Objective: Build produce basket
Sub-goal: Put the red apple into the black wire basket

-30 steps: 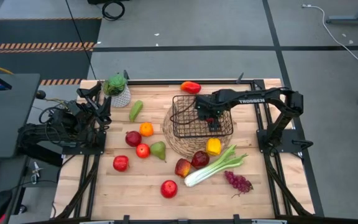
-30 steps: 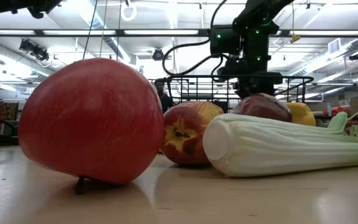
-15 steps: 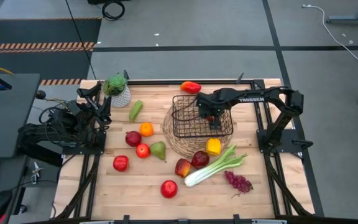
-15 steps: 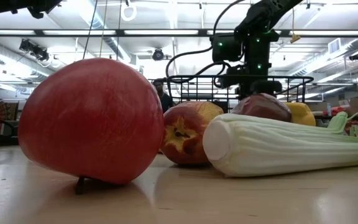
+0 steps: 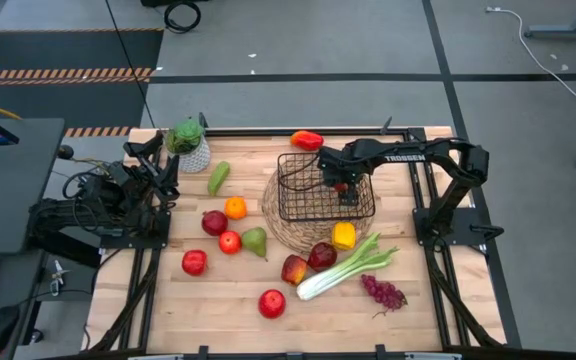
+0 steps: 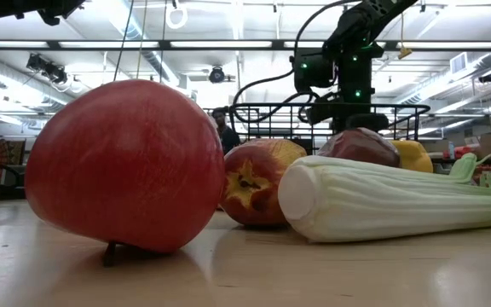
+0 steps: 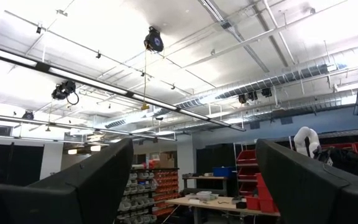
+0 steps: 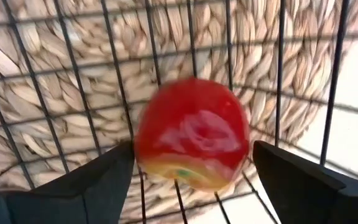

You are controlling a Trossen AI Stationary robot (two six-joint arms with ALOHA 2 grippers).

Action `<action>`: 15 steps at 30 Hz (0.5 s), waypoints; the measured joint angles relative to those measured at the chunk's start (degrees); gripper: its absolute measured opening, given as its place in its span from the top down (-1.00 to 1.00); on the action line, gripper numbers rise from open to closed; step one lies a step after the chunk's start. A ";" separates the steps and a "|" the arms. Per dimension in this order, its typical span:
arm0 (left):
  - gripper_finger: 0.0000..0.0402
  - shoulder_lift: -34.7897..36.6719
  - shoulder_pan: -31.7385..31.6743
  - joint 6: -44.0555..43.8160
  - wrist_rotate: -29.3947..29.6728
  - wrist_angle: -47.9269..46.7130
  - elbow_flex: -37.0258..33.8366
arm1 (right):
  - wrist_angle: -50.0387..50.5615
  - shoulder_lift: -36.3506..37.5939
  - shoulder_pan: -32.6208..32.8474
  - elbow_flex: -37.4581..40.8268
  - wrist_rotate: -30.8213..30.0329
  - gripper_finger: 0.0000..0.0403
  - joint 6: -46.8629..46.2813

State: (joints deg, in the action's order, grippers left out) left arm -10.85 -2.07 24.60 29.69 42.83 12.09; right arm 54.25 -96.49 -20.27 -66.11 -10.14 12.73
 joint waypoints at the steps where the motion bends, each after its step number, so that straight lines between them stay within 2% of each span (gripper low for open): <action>1: -0.73 0.00 0.00 0.00 0.00 -0.02 -0.01 | 0.55 0.00 -0.09 0.00 -0.33 -0.71 -0.75; 8: -0.73 0.00 0.00 0.00 0.00 -0.01 -0.01 | 3.76 -0.03 -0.21 -0.67 -0.73 -0.97 -2.23; 15: -0.73 0.00 0.00 0.00 0.00 -0.01 0.00 | 12.73 -0.02 0.04 -9.95 -0.73 -0.91 -4.85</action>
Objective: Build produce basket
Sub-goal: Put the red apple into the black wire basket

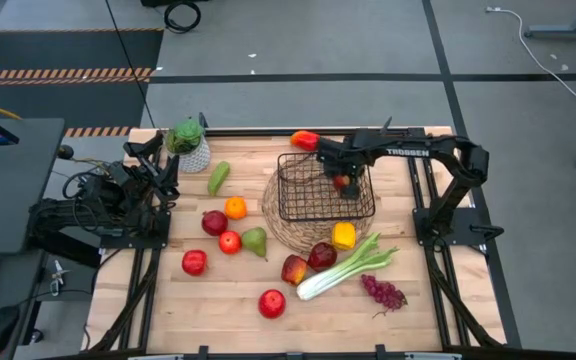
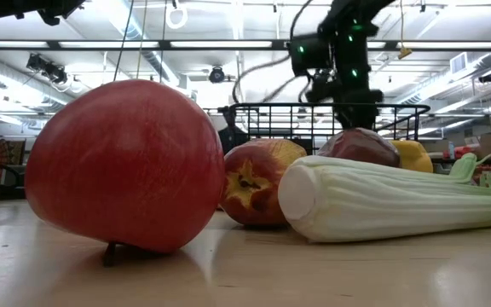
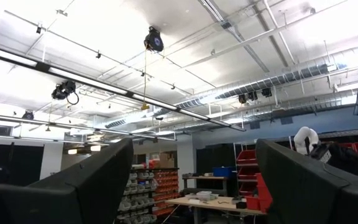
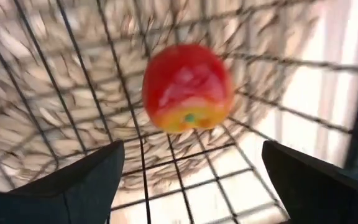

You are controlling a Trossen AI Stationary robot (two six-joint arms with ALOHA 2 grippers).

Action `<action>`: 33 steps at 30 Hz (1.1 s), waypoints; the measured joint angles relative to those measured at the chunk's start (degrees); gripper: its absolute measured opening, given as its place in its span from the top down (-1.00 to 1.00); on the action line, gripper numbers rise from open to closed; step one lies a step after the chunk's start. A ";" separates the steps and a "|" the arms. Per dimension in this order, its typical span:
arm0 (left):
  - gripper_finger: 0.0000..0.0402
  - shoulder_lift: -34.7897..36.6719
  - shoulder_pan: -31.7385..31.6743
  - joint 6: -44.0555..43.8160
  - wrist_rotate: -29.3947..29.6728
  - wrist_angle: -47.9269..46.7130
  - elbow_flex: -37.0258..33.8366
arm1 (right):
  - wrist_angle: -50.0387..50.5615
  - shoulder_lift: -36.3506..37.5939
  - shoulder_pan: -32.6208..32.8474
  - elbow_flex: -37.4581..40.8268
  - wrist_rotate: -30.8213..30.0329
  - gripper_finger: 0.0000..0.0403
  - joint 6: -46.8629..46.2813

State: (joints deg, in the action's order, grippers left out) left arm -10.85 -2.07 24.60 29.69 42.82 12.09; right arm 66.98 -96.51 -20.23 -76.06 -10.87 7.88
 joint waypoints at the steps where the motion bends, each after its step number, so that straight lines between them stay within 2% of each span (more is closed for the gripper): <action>1: -0.73 0.00 0.00 0.00 0.00 0.01 -0.01 | 0.86 0.00 0.00 -1.40 0.03 -0.92 -0.17; 6: -0.73 0.00 0.00 0.04 0.00 -0.17 0.01 | 4.59 0.00 0.13 -8.39 3.54 -0.98 0.63; 14: -0.73 -0.02 0.00 0.70 0.02 -0.87 -0.01 | 4.85 0.07 4.80 -21.43 13.64 -0.98 -8.16; 23: -0.73 -0.02 0.00 0.65 0.02 -1.07 -0.01 | 3.94 0.07 14.10 -22.44 19.69 -0.98 -24.16; 27: -0.73 -0.02 0.00 -2.57 0.02 -4.45 -0.01 | 3.76 0.09 18.64 -22.44 19.85 -0.98 -31.98; 33: -0.73 -0.02 0.03 -7.38 0.02 -10.22 -0.01 | 7.09 0.09 26.80 -22.42 13.93 -0.98 -45.95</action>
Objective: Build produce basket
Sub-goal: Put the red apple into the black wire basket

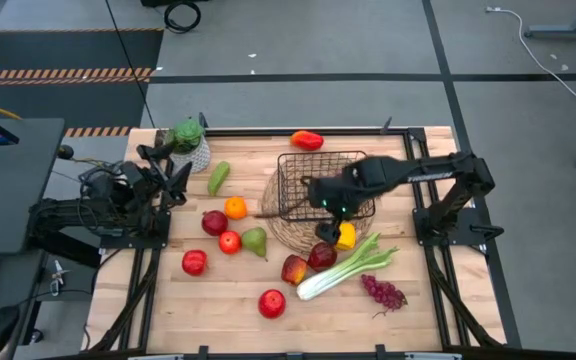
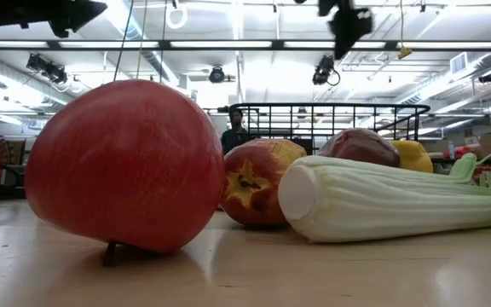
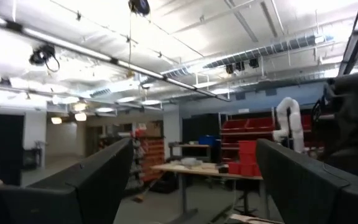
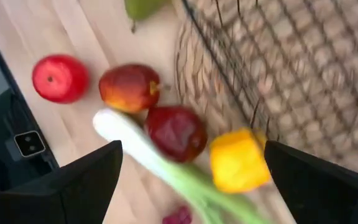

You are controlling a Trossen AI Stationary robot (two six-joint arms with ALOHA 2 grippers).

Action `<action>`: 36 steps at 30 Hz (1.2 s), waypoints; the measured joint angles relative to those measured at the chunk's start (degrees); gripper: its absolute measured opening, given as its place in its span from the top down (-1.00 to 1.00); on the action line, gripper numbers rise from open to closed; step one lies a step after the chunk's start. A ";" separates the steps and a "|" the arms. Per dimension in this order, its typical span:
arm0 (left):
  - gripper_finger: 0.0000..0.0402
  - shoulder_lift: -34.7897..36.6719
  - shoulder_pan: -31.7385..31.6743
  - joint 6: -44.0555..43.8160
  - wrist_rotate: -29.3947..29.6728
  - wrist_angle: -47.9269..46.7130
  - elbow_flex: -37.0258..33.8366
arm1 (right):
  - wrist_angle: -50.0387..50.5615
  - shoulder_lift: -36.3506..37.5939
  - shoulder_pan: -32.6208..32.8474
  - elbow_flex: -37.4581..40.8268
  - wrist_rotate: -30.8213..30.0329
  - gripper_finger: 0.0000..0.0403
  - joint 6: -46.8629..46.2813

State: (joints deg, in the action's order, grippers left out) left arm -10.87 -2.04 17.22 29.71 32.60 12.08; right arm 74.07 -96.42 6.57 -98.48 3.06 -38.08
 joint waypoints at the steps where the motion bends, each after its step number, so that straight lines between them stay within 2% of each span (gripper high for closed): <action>1: -0.73 0.00 0.04 -1.68 -0.02 -0.47 0.00 | 1.19 0.00 1.28 0.00 -1.39 -0.98 -2.25; 8: -0.73 0.17 0.04 -12.21 -4.47 -7.56 -0.01 | 8.43 0.00 10.14 0.18 -11.57 -0.98 -16.87; 11: -0.73 0.15 0.04 -16.82 -7.89 -8.92 -1.27 | 8.43 -0.03 13.16 2.34 -12.32 -0.98 -20.76; 14: -0.73 0.45 0.67 -20.78 -11.10 -8.86 -3.17 | 6.30 -0.07 15.77 5.54 -12.36 -0.98 -23.19; 18: -0.73 1.45 2.91 -22.61 -10.90 -8.56 -5.10 | -0.75 -0.11 18.28 9.40 -16.16 -0.98 -24.12; 23: -0.73 1.85 7.04 -21.06 -9.35 -8.96 -6.25 | -12.52 -0.11 20.75 13.47 -18.91 -0.98 -22.38; 28: -0.73 2.23 12.33 -14.01 -6.02 -5.91 -9.43 | -25.05 -1.11 21.70 15.75 -20.09 -0.98 -17.18; 31: -0.71 2.58 15.84 -10.43 -2.43 -1.43 -11.54 | -27.54 -3.80 21.91 14.87 -20.18 -0.98 -13.37; 34: -0.66 3.15 18.85 -7.82 1.09 -1.81 -11.54 | -28.09 -7.64 21.94 12.03 -19.67 -0.98 -8.52; 36: -0.62 3.48 20.41 -6.66 1.46 -2.13 -11.55 | -28.07 -9.90 21.90 9.99 -19.54 -0.97 -4.55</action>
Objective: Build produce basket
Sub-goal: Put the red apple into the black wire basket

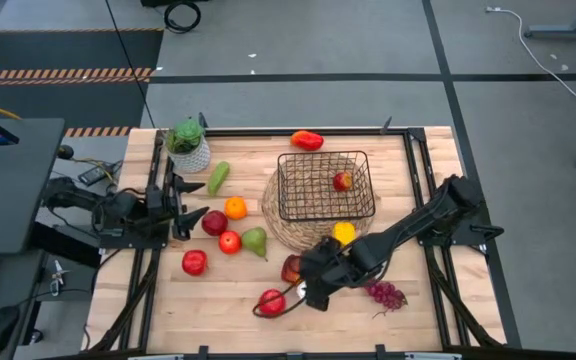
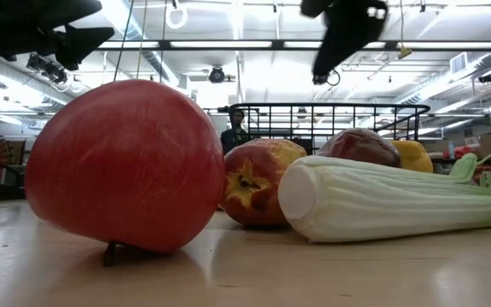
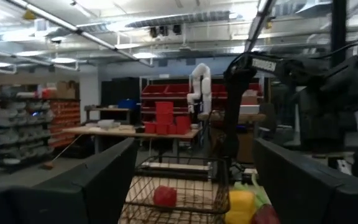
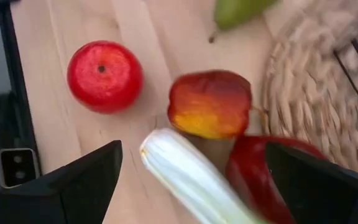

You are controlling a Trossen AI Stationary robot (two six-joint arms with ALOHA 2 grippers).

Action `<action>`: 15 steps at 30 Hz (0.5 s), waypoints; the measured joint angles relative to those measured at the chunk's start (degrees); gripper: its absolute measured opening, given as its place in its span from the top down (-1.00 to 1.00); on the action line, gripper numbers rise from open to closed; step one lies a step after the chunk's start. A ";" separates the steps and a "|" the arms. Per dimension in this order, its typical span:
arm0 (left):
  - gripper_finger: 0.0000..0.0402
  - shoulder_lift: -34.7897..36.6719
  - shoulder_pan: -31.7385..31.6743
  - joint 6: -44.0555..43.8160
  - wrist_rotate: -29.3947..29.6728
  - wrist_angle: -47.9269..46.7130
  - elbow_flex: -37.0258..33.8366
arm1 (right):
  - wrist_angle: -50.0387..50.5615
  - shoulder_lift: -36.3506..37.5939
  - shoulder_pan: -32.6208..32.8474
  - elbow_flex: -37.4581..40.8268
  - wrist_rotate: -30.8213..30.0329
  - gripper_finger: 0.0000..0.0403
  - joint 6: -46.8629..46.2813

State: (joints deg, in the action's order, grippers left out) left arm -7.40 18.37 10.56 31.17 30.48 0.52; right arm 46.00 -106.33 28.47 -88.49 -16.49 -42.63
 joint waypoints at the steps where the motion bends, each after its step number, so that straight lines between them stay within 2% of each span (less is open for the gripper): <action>1: -0.59 0.14 0.64 0.60 0.14 0.18 -0.01 | 0.06 -0.95 0.00 -0.92 0.04 -0.97 2.05; 8: -0.44 0.02 2.25 0.23 1.27 -2.19 -0.01 | -1.76 -6.11 -0.83 -6.26 0.27 -0.97 16.86; 12: -0.40 -0.32 2.25 -1.75 5.27 -3.34 -0.01 | -7.33 -8.73 -0.79 -8.00 2.15 -0.97 25.64; 15: -0.39 -0.41 2.21 -1.83 5.38 -3.34 -0.01 | -12.77 -10.36 -1.05 -8.09 5.60 -0.97 30.06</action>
State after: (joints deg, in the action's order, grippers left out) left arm -7.81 20.58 8.73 36.55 27.14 0.51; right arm 33.23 -116.68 27.42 -96.57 -10.89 -12.56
